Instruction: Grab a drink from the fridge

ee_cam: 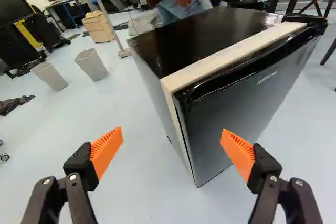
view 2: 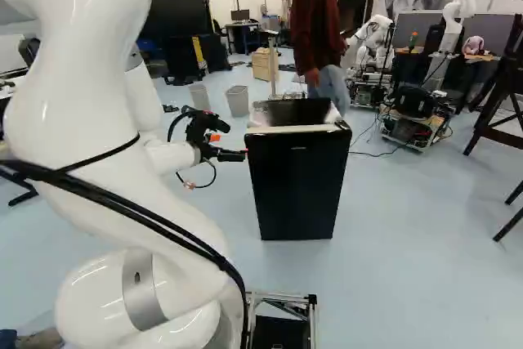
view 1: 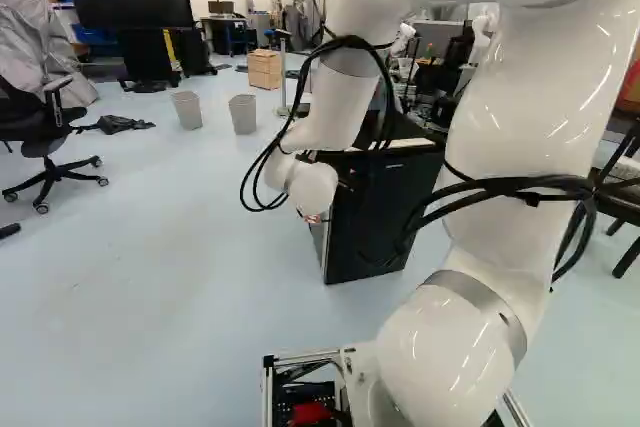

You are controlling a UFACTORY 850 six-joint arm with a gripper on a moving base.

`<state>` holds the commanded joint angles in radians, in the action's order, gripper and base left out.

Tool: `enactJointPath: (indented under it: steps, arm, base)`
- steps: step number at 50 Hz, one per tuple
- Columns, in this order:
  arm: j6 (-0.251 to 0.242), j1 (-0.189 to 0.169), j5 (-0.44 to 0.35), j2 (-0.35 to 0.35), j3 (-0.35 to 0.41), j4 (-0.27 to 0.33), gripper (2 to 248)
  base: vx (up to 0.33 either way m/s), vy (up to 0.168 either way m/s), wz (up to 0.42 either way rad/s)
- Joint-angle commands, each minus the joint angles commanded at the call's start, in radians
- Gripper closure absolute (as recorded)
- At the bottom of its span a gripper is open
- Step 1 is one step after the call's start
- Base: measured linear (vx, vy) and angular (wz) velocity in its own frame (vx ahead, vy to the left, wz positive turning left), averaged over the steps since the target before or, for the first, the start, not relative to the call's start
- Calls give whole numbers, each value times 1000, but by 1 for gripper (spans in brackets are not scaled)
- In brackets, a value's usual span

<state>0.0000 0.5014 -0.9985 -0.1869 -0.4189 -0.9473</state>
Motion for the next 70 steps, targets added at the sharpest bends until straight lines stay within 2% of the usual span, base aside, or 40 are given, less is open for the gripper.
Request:
enactJointPath:
  steps: [29,44,56,70]
  arm:
    - [0,64,-36,-66,-78,-230,3]
    - [0,80,-45,-106,-131,-338,3]
    - [0,79,-46,-137,-173,-392,3]
    - [0,69,-46,-160,-205,-413,3]
  base:
    - [0,0,0]
    - [0,0,0]
    - [0,0,0]
    - [0,0,0]
